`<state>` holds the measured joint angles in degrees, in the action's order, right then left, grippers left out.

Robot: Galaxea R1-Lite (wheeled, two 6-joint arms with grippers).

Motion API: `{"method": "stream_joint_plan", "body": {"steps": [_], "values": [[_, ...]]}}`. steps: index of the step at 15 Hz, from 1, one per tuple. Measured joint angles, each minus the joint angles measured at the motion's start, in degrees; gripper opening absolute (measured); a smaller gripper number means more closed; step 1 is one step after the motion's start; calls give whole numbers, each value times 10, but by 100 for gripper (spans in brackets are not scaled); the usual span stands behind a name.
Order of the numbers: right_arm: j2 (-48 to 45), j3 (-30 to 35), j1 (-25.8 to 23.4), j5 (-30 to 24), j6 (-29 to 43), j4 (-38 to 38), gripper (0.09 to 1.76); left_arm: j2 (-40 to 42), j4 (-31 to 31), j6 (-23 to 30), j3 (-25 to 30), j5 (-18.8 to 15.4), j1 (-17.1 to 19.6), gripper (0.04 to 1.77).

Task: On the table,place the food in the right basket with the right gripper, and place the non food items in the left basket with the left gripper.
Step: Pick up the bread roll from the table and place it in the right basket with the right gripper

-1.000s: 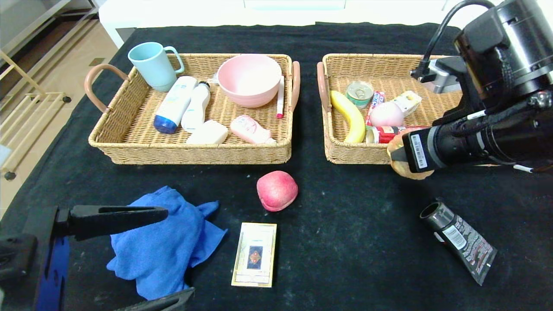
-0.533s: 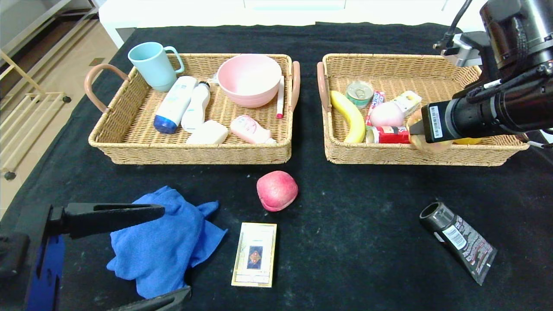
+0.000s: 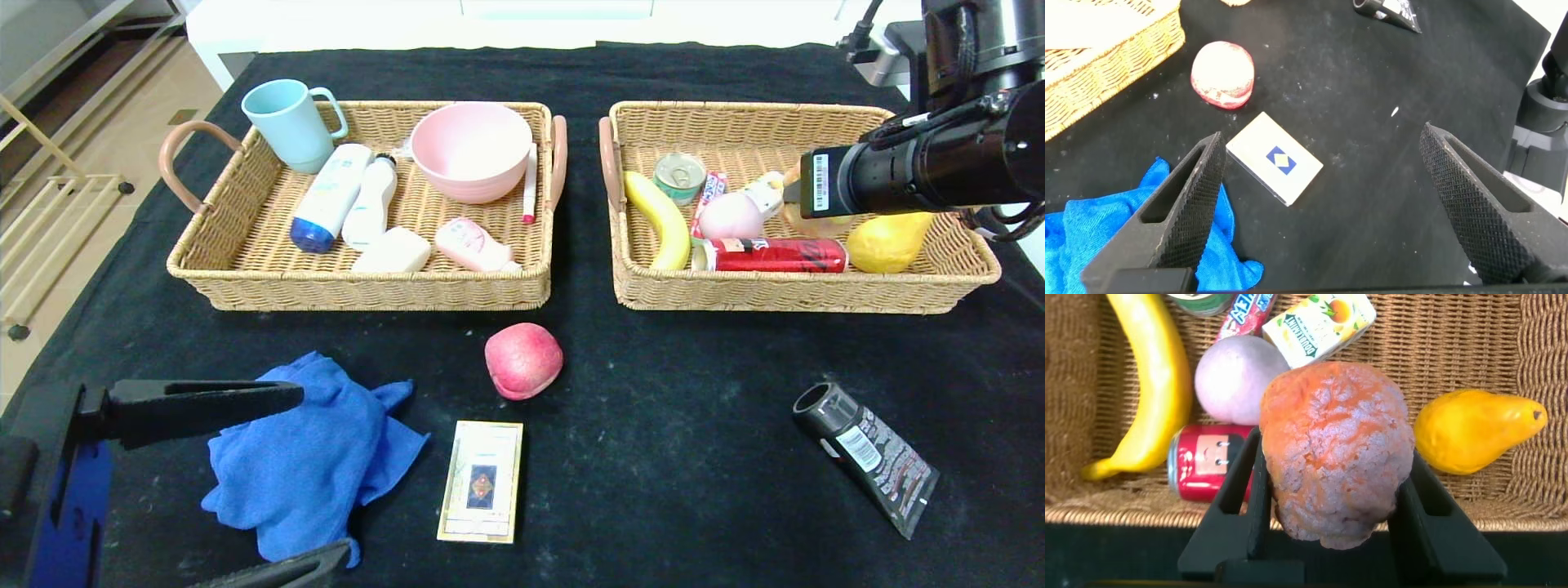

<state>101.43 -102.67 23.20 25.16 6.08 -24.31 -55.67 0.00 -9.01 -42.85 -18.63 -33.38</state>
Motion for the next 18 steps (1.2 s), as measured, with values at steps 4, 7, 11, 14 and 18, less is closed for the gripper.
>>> {"method": "stream_joint_plan", "body": {"steps": [4, 7, 11, 14, 18], "values": [[22, -22, -12, 4, 3, 18, 86, 0, 1, 0, 0, 0, 0, 172], [32, -28, -15, 7, 4, 19, 86, -2, 1, 0, 1, 0, 0, 172], [37, -30, -16, 7, 4, 18, 112, -3, 1, 0, 1, 0, -1, 172], [38, -30, -16, 7, 4, 16, 131, -3, 1, 0, 2, 0, -1, 172], [38, -30, -16, 7, 3, 15, 147, -3, 2, 0, 2, 0, -1, 172]]}}
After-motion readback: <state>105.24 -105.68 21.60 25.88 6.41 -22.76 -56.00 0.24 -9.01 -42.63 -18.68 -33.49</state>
